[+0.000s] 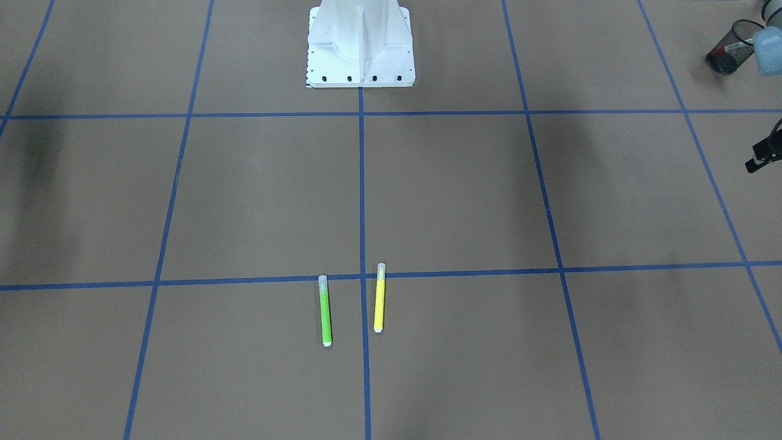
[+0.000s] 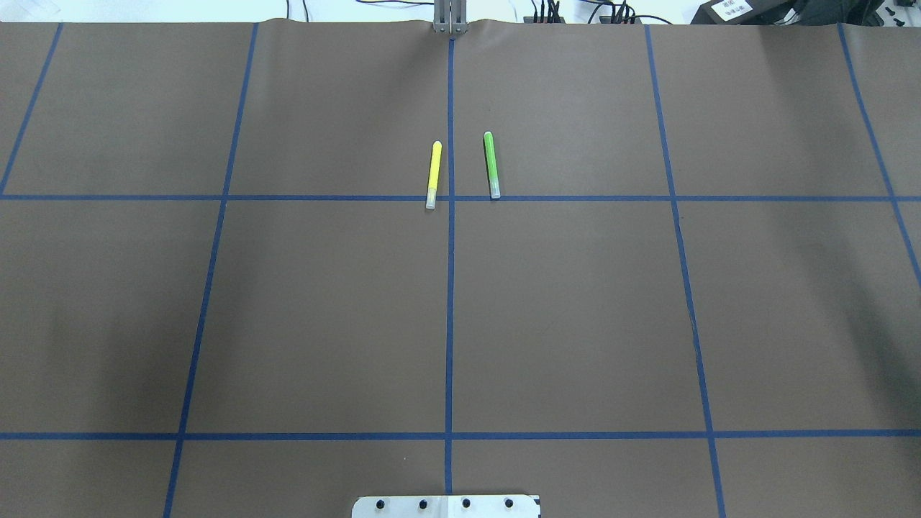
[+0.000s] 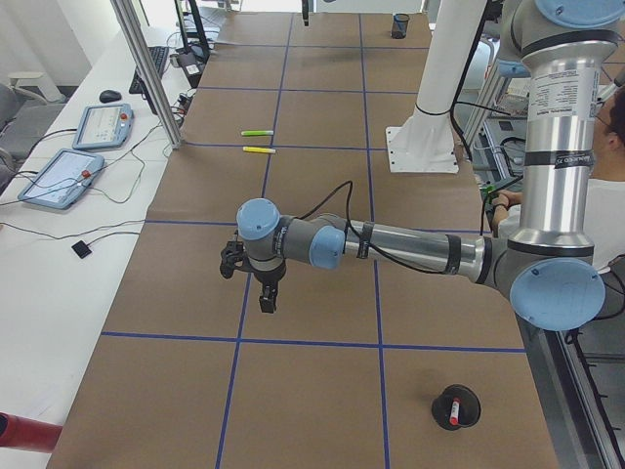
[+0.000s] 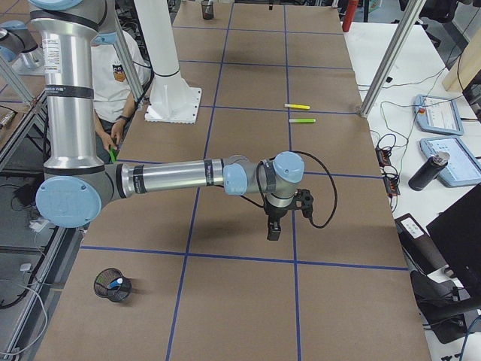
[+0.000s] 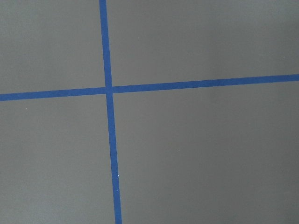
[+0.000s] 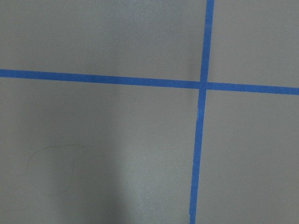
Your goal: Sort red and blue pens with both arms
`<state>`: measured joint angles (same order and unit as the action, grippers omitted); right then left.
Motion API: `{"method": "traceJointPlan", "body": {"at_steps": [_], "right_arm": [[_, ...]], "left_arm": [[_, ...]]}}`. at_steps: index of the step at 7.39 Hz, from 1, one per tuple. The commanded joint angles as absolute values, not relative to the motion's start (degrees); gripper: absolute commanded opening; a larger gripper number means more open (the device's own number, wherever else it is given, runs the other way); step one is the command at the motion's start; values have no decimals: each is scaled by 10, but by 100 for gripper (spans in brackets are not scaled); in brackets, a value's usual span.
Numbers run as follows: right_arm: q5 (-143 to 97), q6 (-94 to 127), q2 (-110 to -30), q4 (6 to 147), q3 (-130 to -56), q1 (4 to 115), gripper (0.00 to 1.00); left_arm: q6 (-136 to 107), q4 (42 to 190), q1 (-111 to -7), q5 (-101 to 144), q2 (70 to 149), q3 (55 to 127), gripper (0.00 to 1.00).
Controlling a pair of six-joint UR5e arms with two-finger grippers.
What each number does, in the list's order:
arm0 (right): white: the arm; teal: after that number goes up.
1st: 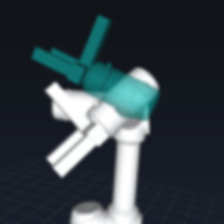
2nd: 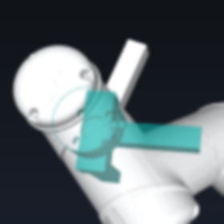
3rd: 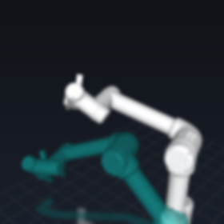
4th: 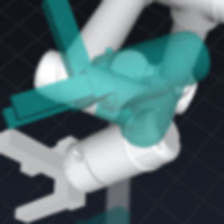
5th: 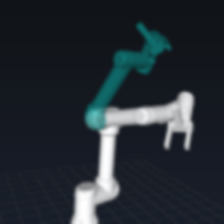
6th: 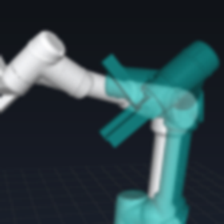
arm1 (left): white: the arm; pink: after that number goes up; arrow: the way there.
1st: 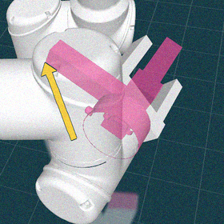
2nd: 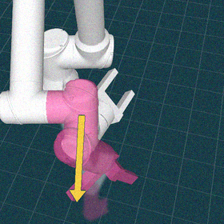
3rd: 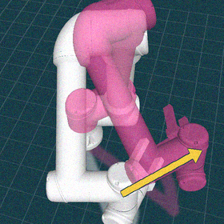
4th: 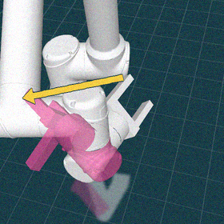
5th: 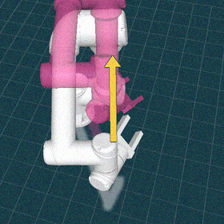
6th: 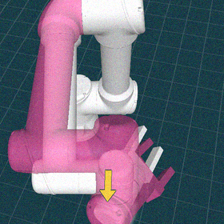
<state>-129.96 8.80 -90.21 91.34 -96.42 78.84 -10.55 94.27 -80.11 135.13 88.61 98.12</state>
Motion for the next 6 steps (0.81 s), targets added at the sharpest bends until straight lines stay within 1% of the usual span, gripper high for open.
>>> {"method": "traceJointPlan", "body": {"at_steps": [1,6], "right_arm": [[-1289,88,-903,913,-964,788,100],[-1288,88,-901,913,-964,788,100]], "left_arm": [[-105,942,-802,1351,885,985,99],[-105,942,-802,1349,884,991,99]]}}
